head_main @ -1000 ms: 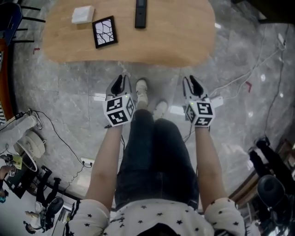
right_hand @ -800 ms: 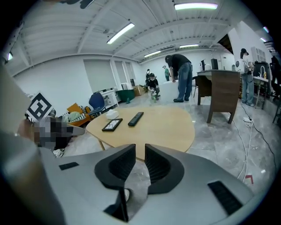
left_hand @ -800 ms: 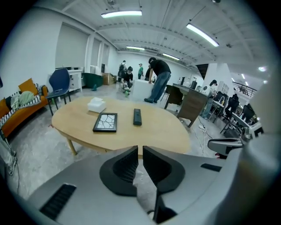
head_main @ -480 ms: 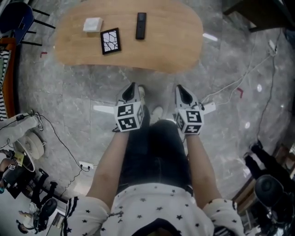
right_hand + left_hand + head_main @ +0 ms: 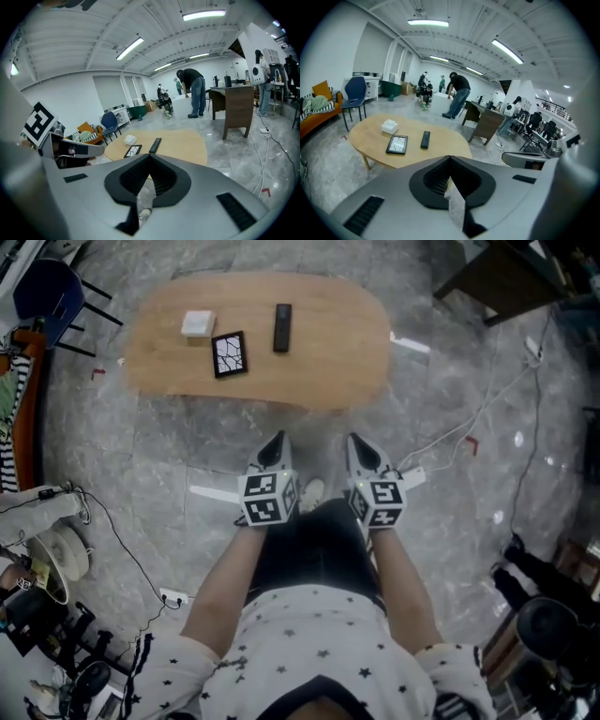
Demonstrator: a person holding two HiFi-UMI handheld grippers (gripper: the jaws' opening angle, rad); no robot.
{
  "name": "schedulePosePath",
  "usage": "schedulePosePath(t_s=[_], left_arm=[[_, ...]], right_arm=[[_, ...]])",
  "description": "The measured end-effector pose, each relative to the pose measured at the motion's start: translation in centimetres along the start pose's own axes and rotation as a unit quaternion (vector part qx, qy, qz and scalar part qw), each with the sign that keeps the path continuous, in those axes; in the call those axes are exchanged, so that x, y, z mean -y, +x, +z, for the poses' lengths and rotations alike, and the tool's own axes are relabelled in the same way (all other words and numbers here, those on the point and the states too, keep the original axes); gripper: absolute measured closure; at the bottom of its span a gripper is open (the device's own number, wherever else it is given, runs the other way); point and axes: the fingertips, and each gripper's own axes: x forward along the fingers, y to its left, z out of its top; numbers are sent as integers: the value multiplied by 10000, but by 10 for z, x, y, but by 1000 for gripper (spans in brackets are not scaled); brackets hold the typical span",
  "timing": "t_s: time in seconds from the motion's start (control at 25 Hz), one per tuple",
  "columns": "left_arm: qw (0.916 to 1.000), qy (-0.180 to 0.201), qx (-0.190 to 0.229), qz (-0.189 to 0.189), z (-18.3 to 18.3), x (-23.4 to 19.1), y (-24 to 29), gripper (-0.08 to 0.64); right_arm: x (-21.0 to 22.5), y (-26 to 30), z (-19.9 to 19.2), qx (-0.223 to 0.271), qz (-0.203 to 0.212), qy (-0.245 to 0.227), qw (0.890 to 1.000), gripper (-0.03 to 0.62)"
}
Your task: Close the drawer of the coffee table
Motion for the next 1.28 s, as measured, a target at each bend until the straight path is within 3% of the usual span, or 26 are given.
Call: schedulePosePath(t_s=[0.64,1.28], left_arm=[[9975,469,112,-516,44,47,-50,554],[9961,517,276,-655,41,62,-80,554]], right_arm=[[-24,-58,57,278,218,-51,9994,581],[-41,-90,64,510,235,-200,9982,584]])
